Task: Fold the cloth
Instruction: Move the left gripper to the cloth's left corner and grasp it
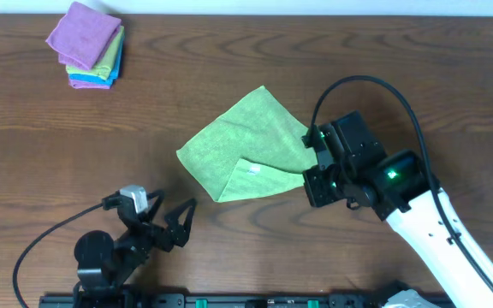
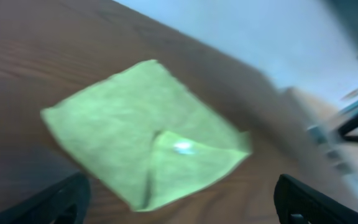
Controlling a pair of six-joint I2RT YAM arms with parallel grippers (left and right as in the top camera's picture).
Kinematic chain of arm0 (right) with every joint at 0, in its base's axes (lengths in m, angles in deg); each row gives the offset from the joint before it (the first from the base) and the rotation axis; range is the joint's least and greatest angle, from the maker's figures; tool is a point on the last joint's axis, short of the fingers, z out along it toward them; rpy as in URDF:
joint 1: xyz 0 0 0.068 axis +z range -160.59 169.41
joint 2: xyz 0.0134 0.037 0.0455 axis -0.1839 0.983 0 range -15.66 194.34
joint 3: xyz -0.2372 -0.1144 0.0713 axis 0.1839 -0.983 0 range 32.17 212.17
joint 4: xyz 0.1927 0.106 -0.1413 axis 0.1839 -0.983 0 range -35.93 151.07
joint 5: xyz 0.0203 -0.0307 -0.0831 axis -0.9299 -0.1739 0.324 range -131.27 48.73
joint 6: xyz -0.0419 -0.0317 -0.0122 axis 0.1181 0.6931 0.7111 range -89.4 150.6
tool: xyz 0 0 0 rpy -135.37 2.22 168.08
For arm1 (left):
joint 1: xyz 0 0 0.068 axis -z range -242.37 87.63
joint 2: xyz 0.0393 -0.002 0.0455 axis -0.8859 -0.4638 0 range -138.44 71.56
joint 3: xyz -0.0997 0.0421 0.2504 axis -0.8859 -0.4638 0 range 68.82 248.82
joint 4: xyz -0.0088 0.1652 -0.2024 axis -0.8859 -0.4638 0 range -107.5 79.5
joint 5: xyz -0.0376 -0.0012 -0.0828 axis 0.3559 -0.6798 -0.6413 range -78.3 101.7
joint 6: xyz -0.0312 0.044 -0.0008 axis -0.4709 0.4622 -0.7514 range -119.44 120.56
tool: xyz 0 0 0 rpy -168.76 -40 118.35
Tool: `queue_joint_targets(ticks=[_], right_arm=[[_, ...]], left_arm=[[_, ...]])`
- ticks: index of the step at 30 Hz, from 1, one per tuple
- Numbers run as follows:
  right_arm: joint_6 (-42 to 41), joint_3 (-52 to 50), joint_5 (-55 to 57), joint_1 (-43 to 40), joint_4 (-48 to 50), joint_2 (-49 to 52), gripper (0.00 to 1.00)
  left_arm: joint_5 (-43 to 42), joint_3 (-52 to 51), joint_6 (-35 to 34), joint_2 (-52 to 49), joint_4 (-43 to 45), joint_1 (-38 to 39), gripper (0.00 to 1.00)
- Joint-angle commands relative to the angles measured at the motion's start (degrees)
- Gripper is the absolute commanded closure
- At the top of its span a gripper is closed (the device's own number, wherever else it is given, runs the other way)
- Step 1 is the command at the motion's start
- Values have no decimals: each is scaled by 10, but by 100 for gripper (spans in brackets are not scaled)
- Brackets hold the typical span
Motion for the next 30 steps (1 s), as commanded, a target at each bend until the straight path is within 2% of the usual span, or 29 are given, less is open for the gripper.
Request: queue_joint_targets(ticks=[1,4,10,11,15,19,24,30], right_arm=[[-9,-2,5,1,1,-1,99],[-9,-2,5,1,-3,-1,98],[-35,-1,5,-31,26,-3,98],[-43,-1,5,-42,35,-4,99],[-51,3,-34,-92,58,-9,99],[-51,5,-51,-124,61,-10,99],[-36,5,-51,-128,63,-10,99],[-25,5,-50,-128,63,-10,99]], left_arm=[[-44,-1,-124,3,39,2,5],[-39,-1,-152,3,76,2,5],[-24,-2,-170,-8,68,2,0],[-20,-2,-168,-16,68,2,5],[9,0,-149,-76,82,2,14],[21,21,-103,-175,113,2,18],[35,114,-10,-330,112,2,21],[116,264,76,-509,22,44,22]])
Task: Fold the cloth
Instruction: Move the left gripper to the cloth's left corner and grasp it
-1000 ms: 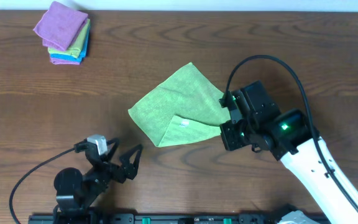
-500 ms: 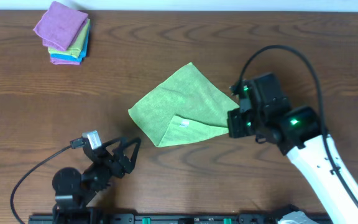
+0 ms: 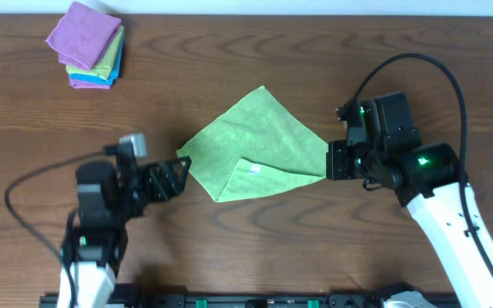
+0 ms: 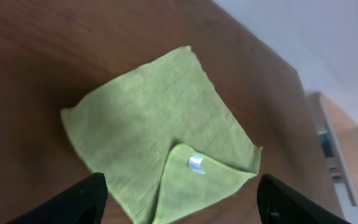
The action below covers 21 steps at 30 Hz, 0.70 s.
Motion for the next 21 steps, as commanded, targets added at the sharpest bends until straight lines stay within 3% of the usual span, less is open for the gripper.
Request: queue_joint_targets(ticks=[1,9,10,12,14,21], right_arm=[[14,5,-4,-3,2,-9,99],[14,5,-4,-3,8,-9,98],[14,5,-5,-3,7,-9,99],[17,5,-5,-3,5,-9,98],[24,5,-4,-3,1,-9,99],[33,5,-5,-3,-5,-9,99]], left_arm=[[81,78,80,-79,-41,43,21],[404,198,104,-258,-124,203,20],[429,200,103,-274,-120,212,30],[455,200,103,-299,-115,221,65],[455,200,99,-323,-108,221,93],[450,200,47,-374,-95,221,94]])
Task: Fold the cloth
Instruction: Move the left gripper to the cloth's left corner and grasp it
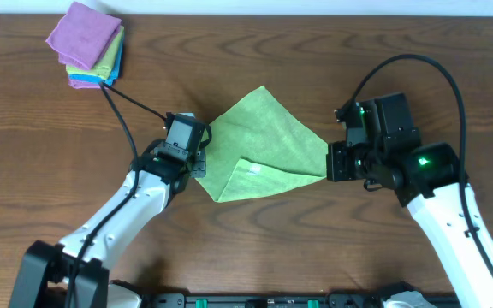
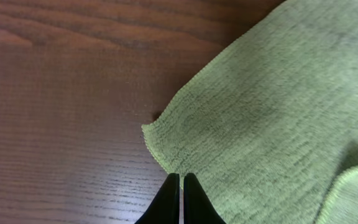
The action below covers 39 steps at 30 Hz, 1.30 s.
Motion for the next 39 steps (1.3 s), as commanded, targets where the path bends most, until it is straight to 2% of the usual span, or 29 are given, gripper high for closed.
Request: queue_joint_targets(ticks=[1,17,23,31,39], right_arm=[[12,5,-3,-3,-1,-8,99],[12,5,-3,-3,-1,-8,99],[12,5,-3,-3,-1,-8,99],[12,5,-2,-2,-5,-8,98],[12,5,-1,-2,9,-8,99]], left_arm=[[23,9,-19,-17,9,2,94],[23,9,-24,-131,121,1,94],[23,9,-28,-165,136,-1,94],[20,9,-28,-222,197,-49,94],[-90,10,5,-234,352,-115,94]])
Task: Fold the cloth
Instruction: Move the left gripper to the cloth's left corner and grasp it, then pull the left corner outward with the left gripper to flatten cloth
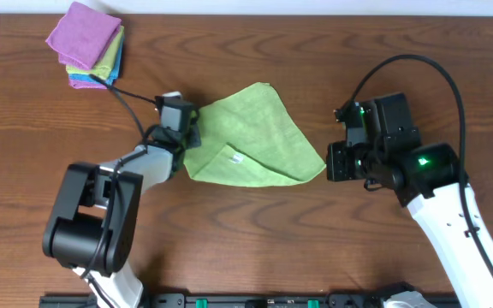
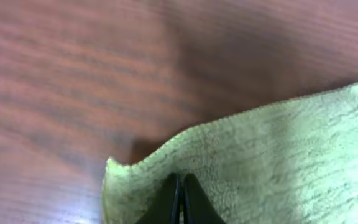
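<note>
The green cloth (image 1: 259,128) lies spread at the table's middle, one flap folded over and showing a small white label (image 1: 236,157). At the cloth's left corner my left gripper (image 1: 185,130) is shut on the fabric. In the left wrist view the closed fingertips (image 2: 180,193) pinch the cloth (image 2: 278,155) just inside its raised edge. My right gripper (image 1: 330,162) sits at the cloth's right corner, gripping its tip; the fingers are hidden under the wrist.
A stack of folded cloths (image 1: 88,44), purple on top, rests at the far left corner. Brown wooden table (image 1: 246,231) stretches in front of the cloth. The left arm's cable loops toward the stack.
My left gripper, shut at the cloth's left corner, has moved up and back with it. The cloth's left side is drawn in, and its front point is gone. The right arm is unchanged.
The right gripper was over the cloth's right side while the left hung open near the front edge. The right then stood farther right with the corner stretched out, the left open and nearer. The left shut at the left corner, and now holds it farther back.
</note>
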Controlling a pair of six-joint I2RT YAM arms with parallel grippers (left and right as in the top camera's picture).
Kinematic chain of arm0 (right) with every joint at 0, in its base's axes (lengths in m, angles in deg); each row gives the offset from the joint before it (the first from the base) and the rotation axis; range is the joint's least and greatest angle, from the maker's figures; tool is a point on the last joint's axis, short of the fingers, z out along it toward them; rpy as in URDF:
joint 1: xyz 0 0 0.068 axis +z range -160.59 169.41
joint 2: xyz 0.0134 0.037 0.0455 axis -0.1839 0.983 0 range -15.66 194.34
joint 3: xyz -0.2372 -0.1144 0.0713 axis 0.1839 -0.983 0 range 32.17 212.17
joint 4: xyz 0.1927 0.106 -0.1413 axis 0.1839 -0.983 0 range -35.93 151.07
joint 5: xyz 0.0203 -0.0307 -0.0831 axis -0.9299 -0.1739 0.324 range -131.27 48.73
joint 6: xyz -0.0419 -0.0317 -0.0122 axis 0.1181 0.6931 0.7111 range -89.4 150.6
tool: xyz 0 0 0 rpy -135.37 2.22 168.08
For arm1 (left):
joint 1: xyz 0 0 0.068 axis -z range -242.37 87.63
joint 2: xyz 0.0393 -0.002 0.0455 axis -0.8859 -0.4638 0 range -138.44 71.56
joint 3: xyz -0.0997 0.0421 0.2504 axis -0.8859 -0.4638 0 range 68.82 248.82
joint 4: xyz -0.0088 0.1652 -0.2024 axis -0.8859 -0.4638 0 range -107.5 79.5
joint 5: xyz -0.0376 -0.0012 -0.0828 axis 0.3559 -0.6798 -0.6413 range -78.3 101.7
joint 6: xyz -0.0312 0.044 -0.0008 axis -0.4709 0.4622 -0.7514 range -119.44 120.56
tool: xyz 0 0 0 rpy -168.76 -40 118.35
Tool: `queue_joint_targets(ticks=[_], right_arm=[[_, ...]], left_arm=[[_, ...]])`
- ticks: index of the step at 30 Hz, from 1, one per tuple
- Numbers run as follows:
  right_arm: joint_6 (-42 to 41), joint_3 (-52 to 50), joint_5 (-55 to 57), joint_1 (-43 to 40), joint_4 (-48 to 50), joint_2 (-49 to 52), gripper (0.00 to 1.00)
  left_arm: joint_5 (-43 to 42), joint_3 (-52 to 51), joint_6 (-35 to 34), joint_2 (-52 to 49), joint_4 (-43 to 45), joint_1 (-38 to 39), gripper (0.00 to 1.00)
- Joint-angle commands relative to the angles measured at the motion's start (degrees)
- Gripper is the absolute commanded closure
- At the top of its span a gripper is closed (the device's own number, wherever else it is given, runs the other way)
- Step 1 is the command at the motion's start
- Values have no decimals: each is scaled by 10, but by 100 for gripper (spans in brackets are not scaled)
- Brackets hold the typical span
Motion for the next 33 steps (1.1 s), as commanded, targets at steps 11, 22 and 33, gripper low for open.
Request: queue_joint_targets(ticks=[11,22,33], right_arm=[[45,5,4,-2,53,2,98],[63,5,-8,-31,46,2,99],[67,5,-29,-44,6,2,98]], left_arm=[[-145,64,37,3,-25,-31,94],[-175,97,116,179,-242,35,94],[-41,96,126,113,-276,154,74]])
